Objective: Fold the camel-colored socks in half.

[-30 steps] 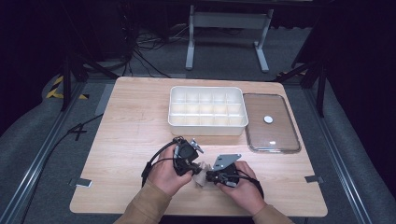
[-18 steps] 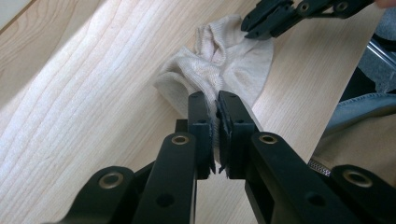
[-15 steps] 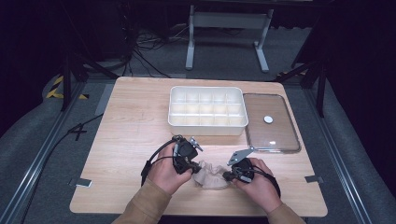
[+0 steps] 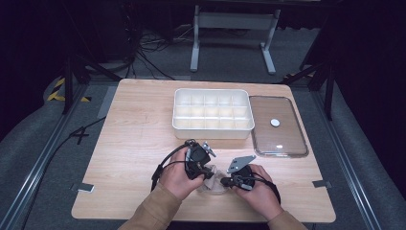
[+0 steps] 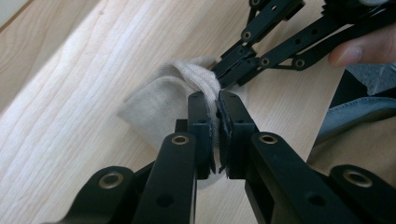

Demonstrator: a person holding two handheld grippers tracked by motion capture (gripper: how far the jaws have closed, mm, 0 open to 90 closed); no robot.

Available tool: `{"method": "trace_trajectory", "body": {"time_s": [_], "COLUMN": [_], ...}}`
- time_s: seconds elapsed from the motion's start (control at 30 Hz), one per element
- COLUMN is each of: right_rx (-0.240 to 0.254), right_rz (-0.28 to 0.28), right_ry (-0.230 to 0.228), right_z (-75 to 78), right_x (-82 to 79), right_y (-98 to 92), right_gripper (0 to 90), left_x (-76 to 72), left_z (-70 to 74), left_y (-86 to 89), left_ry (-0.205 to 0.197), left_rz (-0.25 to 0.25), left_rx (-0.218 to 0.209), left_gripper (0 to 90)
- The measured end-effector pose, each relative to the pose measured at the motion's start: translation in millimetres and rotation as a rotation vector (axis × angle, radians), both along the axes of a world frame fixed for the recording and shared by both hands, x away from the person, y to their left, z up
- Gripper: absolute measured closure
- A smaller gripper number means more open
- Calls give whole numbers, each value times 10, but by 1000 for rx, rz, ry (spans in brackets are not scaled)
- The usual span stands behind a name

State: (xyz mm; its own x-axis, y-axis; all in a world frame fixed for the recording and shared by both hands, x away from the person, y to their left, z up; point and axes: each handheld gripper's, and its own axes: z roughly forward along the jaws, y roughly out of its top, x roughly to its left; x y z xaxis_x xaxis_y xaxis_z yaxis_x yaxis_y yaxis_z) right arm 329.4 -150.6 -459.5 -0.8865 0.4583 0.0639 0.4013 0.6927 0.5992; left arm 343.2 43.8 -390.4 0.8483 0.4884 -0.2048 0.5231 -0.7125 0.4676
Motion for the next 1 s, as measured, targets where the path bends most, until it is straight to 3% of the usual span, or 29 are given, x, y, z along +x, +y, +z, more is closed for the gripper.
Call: {"method": "trace_trajectory", "body": {"time_s": [0.27,0.4,0.57,0.77,0.87,1.0], "right_rx": [20,30,41,43,55,83], "right_rz": [-9,-10,-12,-20,-40,-66], "right_ry": [-7,-8,-5,-11,-21,-40], "right_z": [-18,-25,-23,52,148,302], "right_x": [-15,-25,-29,-45,-46,-59], "right_y": [-10,-16,-40,-79,-150,-263], "right_gripper": [881,878,859,828,821,811], "left_x": [26,55,75,94,93,86], "left_z": [-97,-175,-240,-274,-272,-215], "left_y": [-140,-195,-215,-215,-211,-178], "left_ry": [19,23,26,31,34,36], "left_rz": [-22,-33,-12,4,14,12], "left_rx": [-1,22,37,24,5,-43], "left_gripper": [843,843,843,831,768,587]}}
